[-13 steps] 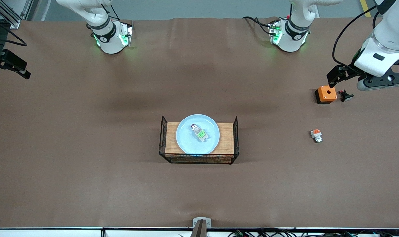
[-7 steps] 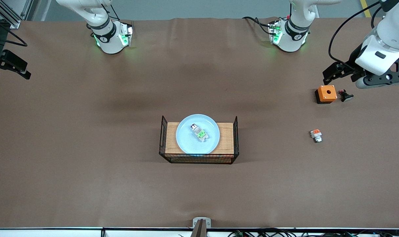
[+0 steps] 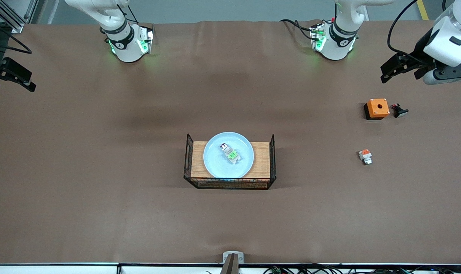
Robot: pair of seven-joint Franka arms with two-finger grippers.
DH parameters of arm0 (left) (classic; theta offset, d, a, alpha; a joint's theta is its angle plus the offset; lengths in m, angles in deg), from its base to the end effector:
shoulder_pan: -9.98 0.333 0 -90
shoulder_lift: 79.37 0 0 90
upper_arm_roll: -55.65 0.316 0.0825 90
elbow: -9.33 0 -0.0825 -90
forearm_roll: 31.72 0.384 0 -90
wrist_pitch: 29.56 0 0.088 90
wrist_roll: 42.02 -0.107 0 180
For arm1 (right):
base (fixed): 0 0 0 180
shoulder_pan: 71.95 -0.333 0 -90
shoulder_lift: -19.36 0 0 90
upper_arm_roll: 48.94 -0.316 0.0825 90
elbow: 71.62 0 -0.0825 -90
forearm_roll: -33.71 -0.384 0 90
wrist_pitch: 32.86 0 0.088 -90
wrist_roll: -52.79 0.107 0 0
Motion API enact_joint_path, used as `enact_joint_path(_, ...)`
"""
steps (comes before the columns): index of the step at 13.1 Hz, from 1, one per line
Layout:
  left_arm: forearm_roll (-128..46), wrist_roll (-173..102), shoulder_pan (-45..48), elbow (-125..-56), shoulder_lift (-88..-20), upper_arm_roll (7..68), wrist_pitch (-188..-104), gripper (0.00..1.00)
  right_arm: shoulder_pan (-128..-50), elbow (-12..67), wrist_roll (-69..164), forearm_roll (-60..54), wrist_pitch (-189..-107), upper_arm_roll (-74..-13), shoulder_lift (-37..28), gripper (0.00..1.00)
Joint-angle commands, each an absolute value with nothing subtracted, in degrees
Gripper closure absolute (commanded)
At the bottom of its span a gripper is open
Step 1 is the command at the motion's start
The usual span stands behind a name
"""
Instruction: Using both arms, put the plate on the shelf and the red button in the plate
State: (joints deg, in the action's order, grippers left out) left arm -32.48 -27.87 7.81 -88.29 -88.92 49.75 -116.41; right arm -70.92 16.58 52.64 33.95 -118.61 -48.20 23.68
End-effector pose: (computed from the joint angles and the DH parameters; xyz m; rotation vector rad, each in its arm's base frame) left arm 0.4901 -0.0756 0.6444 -3.1289 -0.1678 0.0329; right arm 0.5227 -0.0169 0.6732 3.1371 -0.0449 0.0511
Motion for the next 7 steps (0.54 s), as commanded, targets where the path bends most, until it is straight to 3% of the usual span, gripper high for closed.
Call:
enact_joint_path(1,-33.21,-29.46,8.74,-86.39,-89.48,49.59,-115.25,0.0,-71.07,15.92,52.09,33.62,-118.03,-48.15,23.58,0.0)
enact_joint_path(7,-33.03,-29.28,8.66,-86.38,-88.87,49.5,-114.9,0.0,-71.16,15.92,52.09,33.62,-118.03,-48.23,23.58,0.0)
